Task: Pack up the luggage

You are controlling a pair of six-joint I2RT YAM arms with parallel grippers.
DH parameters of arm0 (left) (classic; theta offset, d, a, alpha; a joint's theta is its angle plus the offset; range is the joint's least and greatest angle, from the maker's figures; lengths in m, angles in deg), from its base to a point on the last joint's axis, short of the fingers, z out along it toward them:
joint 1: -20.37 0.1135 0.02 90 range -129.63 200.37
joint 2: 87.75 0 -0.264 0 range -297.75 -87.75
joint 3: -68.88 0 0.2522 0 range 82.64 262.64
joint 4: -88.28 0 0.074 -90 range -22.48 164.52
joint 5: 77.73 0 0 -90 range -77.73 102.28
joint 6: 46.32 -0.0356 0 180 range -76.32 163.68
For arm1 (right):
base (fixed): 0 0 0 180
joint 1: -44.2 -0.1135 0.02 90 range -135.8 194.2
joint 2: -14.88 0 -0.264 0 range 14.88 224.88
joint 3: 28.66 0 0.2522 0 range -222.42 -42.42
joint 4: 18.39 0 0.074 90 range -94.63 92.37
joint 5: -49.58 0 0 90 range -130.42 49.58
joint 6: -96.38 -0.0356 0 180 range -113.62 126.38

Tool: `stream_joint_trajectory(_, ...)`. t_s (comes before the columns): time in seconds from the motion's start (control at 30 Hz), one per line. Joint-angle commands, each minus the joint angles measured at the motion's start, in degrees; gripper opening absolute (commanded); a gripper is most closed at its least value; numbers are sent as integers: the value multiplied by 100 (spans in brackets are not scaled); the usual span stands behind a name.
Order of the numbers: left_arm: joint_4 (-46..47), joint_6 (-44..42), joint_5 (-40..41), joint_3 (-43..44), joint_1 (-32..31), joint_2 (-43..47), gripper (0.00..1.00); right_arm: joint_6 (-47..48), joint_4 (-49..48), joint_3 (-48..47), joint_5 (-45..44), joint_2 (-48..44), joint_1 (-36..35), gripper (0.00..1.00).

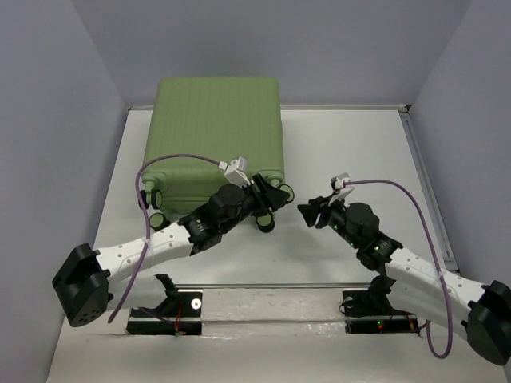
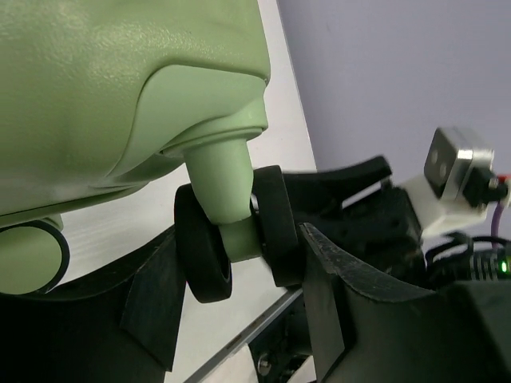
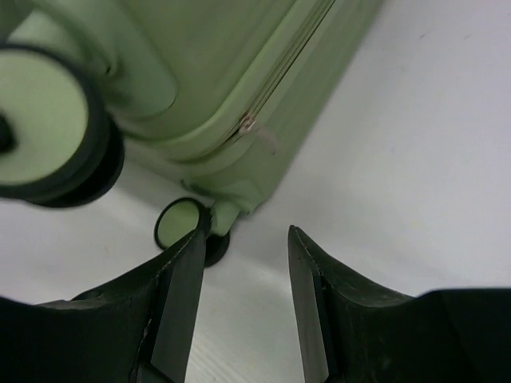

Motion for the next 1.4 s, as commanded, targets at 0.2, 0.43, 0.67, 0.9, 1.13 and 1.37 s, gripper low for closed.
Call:
stream_joint_trajectory(0.2,1003,-111,212,-105,-113,998,6,513,-2452,-393,3496,1443,1470,48)
stream_joint_trajectory(0.43,977,-181,159,-219,-113,1174,6,697,-3053,-806,4616,2727,1919,56)
stream_joint_trajectory(0.67,950,-208,133,-307,-96,1253,6,698,-3194,-1342,5292,3571,2052,57)
stream_joint_trajectory(0.9,959,-252,124,-263,-87,1183,6,557,-3396,-1536,5671,4012,2052,55)
stream_joint_trajectory(1.13,959,-252,89,-219,-78,1112,6,592,-3431,-1554,5619,4223,2052,49)
stream_joint_trajectory(1.37,1012,-190,71,-263,-78,1069,6,425,-3923,-1484,5514,4355,2052,24)
